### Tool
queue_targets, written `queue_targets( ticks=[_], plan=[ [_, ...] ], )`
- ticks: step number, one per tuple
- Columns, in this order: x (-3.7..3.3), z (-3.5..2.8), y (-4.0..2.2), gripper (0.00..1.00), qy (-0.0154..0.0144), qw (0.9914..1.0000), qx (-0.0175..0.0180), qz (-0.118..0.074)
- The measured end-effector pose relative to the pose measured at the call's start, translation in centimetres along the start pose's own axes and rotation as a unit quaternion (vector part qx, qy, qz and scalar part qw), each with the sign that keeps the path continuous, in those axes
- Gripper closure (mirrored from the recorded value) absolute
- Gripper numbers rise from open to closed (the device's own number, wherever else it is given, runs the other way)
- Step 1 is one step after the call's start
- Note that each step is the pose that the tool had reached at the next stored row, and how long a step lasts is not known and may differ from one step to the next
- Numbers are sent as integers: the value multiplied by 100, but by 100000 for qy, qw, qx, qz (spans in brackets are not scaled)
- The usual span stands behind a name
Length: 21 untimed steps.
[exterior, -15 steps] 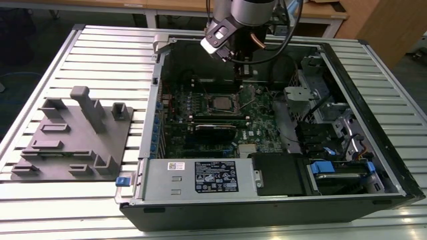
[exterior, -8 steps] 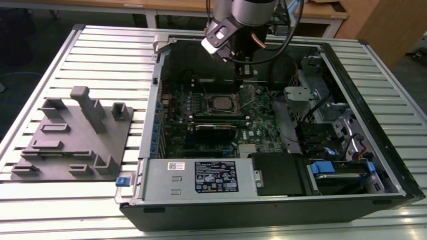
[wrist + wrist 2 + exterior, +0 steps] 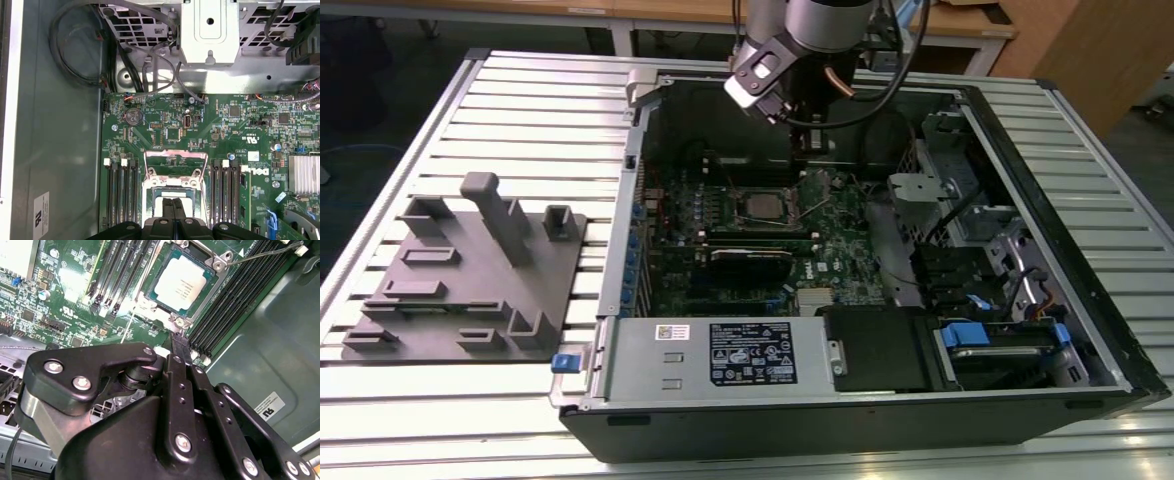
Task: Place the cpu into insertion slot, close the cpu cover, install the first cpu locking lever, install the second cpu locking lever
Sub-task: 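Close the cpu cover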
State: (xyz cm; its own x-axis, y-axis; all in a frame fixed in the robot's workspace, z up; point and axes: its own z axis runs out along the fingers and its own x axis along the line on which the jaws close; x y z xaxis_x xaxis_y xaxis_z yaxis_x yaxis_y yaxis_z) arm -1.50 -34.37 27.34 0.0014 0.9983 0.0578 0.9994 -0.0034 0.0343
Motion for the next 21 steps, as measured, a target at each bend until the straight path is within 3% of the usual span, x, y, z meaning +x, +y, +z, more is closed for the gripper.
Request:
queue_targets(
  ticks=[21],
  plan=[
    [0,3,81,89,-2,100000,-1,-8]
  ],
)
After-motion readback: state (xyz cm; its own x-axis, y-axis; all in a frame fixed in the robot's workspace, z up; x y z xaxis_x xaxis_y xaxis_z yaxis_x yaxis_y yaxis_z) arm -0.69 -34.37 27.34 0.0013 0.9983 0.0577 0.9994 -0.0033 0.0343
